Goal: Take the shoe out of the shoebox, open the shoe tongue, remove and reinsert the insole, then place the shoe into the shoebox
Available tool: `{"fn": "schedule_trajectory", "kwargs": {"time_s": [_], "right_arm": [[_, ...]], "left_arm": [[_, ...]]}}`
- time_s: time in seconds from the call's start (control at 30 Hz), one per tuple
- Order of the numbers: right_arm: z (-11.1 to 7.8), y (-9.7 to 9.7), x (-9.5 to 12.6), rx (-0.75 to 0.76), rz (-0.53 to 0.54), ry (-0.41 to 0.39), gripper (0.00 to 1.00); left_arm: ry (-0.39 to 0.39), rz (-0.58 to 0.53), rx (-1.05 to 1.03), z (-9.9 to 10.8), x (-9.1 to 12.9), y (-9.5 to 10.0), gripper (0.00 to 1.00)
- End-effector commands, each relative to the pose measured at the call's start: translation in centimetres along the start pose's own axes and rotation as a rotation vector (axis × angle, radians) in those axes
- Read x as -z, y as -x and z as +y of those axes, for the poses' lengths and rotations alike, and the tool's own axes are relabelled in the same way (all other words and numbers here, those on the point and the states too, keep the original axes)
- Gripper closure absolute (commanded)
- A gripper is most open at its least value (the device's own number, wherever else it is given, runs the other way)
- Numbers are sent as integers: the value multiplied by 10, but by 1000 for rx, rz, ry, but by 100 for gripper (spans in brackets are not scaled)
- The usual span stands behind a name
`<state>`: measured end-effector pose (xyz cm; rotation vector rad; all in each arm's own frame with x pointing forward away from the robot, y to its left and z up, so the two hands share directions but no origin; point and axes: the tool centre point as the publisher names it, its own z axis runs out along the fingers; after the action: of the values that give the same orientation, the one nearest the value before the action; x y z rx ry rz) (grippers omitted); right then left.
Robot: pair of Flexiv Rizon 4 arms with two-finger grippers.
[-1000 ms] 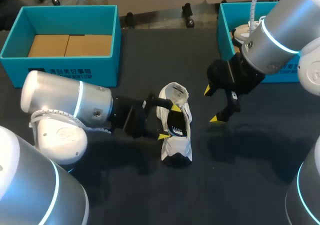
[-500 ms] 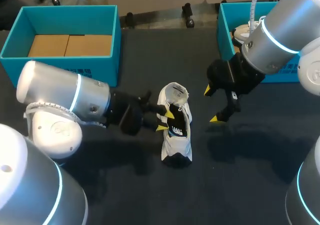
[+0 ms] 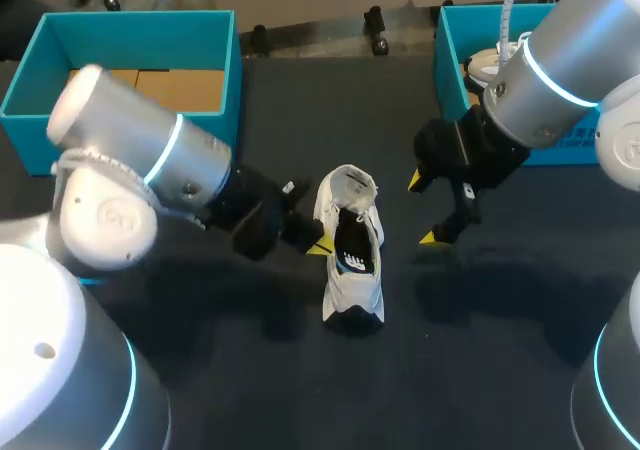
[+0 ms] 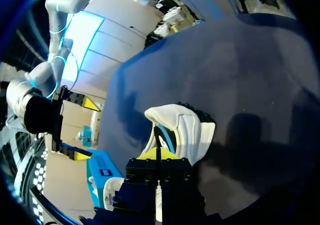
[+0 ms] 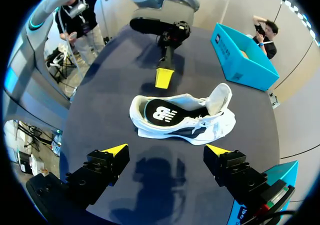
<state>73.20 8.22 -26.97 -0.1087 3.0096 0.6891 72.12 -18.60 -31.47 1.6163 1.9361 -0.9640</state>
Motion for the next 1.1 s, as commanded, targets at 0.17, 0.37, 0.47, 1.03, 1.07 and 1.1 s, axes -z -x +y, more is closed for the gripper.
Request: {"fn": "schedule_trajectory", "kwargs": {"time_s": [0.17,0.37,0.47,1.03,1.07,1.1], "right_arm": [[0,-1,-1,-1,-3,-3,0],[0,-1,-1,-1,-3,-3,0],[0,-1,-1,-1,-3,-3,0],[-37,0,43,-88,-57,-37,0],[-39,-1,47,-95,-59,-40,0],[-42,-3,51,-103,-60,-42,0]], "left_arm": [[-57,262,-61,1,-3,11,100],[-68,362,-90,-1,-4,15,100],[-66,427,-95,-2,-3,15,100],[-77,453,-74,-2,-3,15,100],[-77,453,-74,-2,-3,15,100],[-77,453,-74,-2,-3,15,100]]}}
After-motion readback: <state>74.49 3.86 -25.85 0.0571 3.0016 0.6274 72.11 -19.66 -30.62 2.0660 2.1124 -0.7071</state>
